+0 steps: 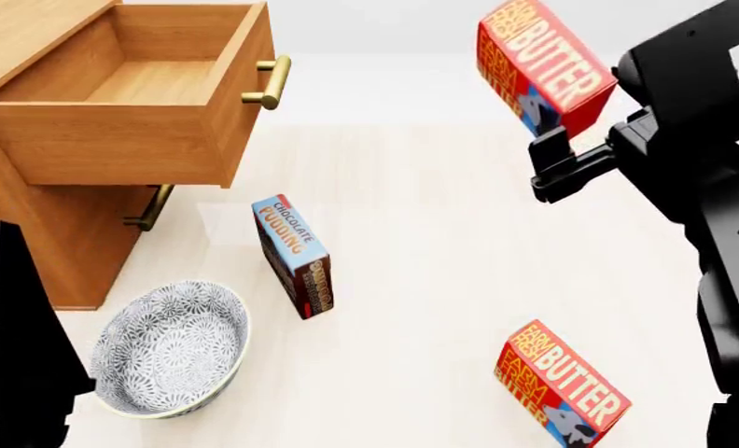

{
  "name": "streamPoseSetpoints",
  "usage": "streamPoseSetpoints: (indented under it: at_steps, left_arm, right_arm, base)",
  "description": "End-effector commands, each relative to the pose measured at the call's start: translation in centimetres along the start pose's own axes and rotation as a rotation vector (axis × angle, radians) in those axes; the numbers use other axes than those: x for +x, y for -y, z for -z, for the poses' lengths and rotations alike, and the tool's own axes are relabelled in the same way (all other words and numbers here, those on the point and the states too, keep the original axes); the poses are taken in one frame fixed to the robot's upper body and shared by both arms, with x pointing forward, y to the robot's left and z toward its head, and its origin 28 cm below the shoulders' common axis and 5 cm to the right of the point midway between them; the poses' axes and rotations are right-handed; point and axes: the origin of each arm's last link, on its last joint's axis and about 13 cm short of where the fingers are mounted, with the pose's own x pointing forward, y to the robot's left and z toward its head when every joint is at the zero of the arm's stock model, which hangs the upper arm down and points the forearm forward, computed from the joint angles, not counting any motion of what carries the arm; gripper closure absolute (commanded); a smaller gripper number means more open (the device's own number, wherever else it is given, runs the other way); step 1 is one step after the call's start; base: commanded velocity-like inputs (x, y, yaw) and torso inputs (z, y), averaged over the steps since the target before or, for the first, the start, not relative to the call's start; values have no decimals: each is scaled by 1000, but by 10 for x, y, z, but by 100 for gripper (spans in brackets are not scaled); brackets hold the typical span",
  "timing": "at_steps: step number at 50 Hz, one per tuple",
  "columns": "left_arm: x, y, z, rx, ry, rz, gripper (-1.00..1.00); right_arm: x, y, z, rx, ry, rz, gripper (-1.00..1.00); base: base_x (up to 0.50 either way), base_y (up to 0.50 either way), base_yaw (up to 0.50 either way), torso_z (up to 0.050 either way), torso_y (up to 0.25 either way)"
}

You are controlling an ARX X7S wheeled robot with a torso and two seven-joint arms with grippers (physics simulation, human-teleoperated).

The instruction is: Put the butter at the front in the top drawer of the cabinet and close it.

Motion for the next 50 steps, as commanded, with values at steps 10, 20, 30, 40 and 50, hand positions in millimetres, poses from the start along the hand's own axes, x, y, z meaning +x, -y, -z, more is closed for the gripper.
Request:
streamPoseSetpoints:
  at_steps: [10,20,30,40,50]
  left_arm:
    - [-2,2,2,-7,-8,2,-100]
    - [0,2,4,-12,-8,4,-100]
    - [-2,4,7,152,20,48,-100]
    - [132,-16,12,585,44,158,-100]
    - [193,-20,-16,893,122,275,-100]
  right_arm:
    - [-18,-4,-18,-31,139,58,100]
    - [-18,-5,-18,-28,142,51,100]
    - [-20,1,-29,-141,141,69,100]
    - [-24,17,-68,-420,189,98,100]
    - [-25,28,-86,-578,201,147,100]
  base:
    - [0,0,0,-15,114]
    - [1,0,0,-19,153]
    - [0,0,0,-5,33]
    - [0,0,0,0,0]
    - [0,0,0,0,2]
